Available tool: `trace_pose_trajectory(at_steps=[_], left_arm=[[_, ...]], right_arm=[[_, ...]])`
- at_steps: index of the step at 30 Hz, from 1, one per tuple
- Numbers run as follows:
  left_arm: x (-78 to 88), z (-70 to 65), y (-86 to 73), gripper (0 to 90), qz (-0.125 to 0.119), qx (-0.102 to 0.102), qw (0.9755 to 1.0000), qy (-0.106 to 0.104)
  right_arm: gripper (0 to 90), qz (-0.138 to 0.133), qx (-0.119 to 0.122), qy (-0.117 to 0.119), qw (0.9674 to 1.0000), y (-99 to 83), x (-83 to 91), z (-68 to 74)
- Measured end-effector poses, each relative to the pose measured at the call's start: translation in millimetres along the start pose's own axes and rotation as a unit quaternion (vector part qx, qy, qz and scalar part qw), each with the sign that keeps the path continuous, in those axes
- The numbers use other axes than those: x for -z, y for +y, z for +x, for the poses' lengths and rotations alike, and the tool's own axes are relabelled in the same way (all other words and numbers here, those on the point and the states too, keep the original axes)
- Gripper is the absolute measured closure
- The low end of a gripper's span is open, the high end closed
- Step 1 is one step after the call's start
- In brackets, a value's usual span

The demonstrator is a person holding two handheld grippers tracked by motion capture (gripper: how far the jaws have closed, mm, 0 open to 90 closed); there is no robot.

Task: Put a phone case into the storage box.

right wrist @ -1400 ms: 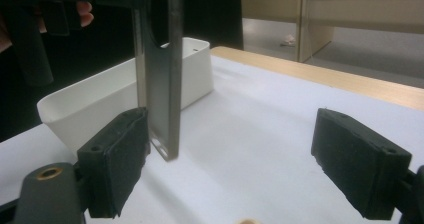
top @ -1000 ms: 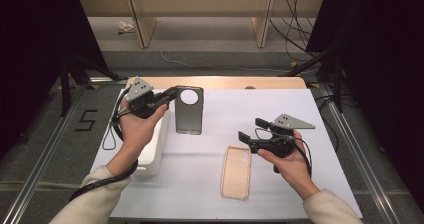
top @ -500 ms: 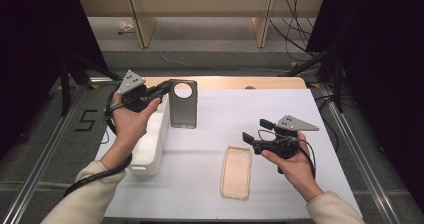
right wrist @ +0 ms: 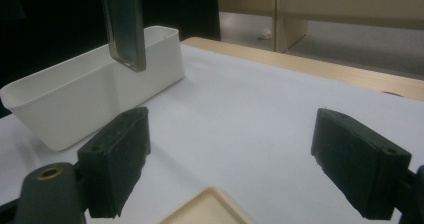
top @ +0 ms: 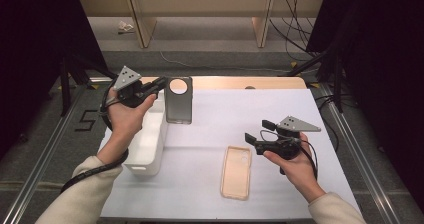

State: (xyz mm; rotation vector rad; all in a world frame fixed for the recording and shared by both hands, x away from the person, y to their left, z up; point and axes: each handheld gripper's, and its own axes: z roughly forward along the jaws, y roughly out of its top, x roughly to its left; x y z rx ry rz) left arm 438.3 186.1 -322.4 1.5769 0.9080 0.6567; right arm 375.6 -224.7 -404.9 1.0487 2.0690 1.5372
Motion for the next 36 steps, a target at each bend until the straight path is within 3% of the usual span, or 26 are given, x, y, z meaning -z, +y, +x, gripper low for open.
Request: trace_pose_trajectory(at_steps=[24,36], left_arm=[[0.4,28.4,12.4,84.7,-0.004,0.000,0.9999,0.017],[-1.8,43.9,17.7,84.7,-0.004,-0.002,0.9994,0.035]], right_arm=[[17.0,0.005,-0.005,0.001,1.0000,-4.2,1.8,-1.1],[17.0,0.007,-0.005,0.000,1.0000,-5.6,2.8,-1.5]])
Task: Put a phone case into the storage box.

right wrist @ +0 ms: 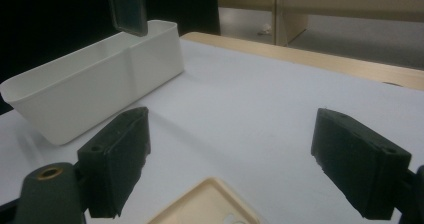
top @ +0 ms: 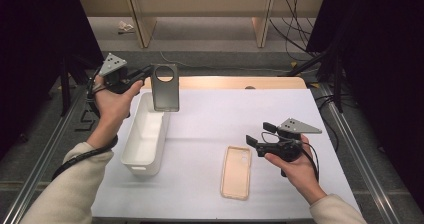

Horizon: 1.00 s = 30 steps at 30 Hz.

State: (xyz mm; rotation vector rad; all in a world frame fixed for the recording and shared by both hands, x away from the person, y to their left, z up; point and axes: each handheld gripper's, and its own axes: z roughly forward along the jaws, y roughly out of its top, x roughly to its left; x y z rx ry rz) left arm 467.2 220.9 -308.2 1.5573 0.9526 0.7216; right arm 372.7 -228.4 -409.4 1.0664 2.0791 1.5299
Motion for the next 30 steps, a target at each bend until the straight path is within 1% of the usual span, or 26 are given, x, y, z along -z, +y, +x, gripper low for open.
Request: trace_pose_trajectory(at_steps=[8,12,22,30], left_arm=[[-1.5,11.2,-0.1,84.7,-0.001,0.003,0.9999,0.012],[-1.4,15.7,0.0,84.7,0.002,0.001,0.9998,0.019],[-1.2,26.8,0.6,84.7,0.002,0.005,0.9996,0.028],[-4.1,35.0,0.1,84.8,0.004,0.007,0.9993,0.036]], right_arm=[[17.0,0.000,-0.001,0.000,1.0000,-0.8,0.1,-0.7],[17.0,0.001,-0.002,-0.001,1.0000,-1.1,0.1,-0.9],[17.0,0.001,-0.003,-0.001,1.0000,-1.4,0.0,-1.0],[17.0,0.002,-0.003,-0.002,1.0000,-1.7,0.0,-1.5]])
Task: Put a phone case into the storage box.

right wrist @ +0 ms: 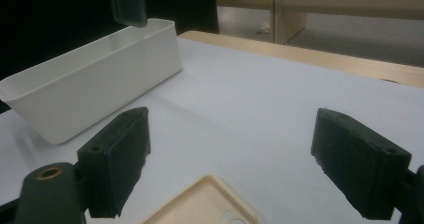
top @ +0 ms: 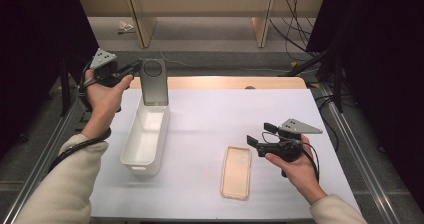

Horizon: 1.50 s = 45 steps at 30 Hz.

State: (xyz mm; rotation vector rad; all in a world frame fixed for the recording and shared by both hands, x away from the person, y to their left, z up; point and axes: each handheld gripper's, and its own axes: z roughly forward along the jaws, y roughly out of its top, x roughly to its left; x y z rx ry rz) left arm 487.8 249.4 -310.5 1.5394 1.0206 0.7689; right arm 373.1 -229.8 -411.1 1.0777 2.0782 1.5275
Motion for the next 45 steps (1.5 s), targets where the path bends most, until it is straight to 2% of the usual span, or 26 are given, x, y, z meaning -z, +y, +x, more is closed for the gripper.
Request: trace_pose_trajectory(at_steps=[22,33,45], left_arm=[[-8.7,13.6,-0.5,84.7,0.011,-0.003,0.9998,0.019],[-15.0,14.7,-3.2,84.7,0.016,-0.009,0.9996,0.023],[-21.3,20.8,-7.5,84.7,0.025,-0.004,0.9992,0.030]], right_arm=[[17.0,0.000,-0.002,0.000,1.0000,-0.2,0.2,-0.7],[17.0,0.000,-0.003,0.002,1.0000,-1.0,-0.6,0.2],[17.0,0.002,-0.001,0.005,1.0000,-1.3,-1.3,1.8]])
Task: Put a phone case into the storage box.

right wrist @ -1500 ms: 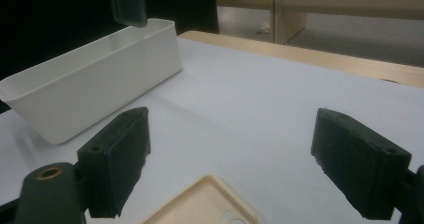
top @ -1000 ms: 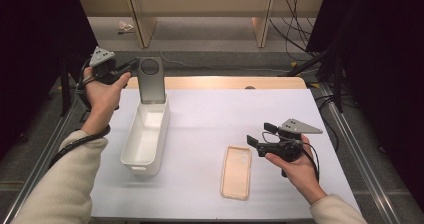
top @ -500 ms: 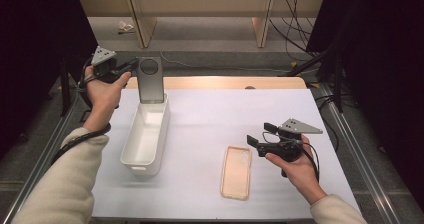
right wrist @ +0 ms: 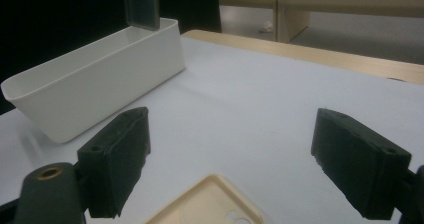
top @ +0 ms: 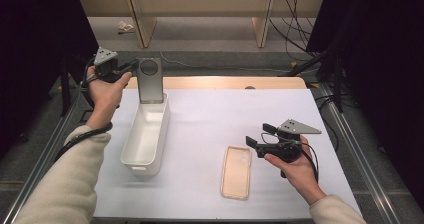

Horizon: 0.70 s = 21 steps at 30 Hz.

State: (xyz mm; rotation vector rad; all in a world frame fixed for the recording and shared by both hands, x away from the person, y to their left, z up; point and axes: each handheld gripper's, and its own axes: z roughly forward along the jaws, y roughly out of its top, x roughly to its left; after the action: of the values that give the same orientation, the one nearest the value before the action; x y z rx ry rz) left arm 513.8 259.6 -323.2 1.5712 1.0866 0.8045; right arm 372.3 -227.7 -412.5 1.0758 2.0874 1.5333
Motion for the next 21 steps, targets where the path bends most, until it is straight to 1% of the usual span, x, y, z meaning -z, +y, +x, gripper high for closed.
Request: trace_pose_trajectory(at_steps=[5,10,14,21], left_arm=[[-2.8,0.9,1.1,84.7,0.002,-0.002,1.0000,0.001],[-8.8,2.3,-1.0,84.7,0.009,0.000,1.0000,0.001],[-14.4,3.9,-4.8,84.6,0.015,0.001,0.9999,0.004],[-23.4,8.1,-13.8,84.6,0.026,0.009,0.9996,0.009]], right_arm=[[17.0,0.000,-0.001,0.000,1.0000,-0.2,-0.2,-0.3],[17.0,0.001,-0.001,0.001,1.0000,-0.4,-0.4,-0.2],[17.0,0.002,-0.002,0.000,1.0000,-0.9,-0.6,-1.0],[17.0,0.002,-0.001,0.002,1.0000,-1.6,-1.5,-1.2]])
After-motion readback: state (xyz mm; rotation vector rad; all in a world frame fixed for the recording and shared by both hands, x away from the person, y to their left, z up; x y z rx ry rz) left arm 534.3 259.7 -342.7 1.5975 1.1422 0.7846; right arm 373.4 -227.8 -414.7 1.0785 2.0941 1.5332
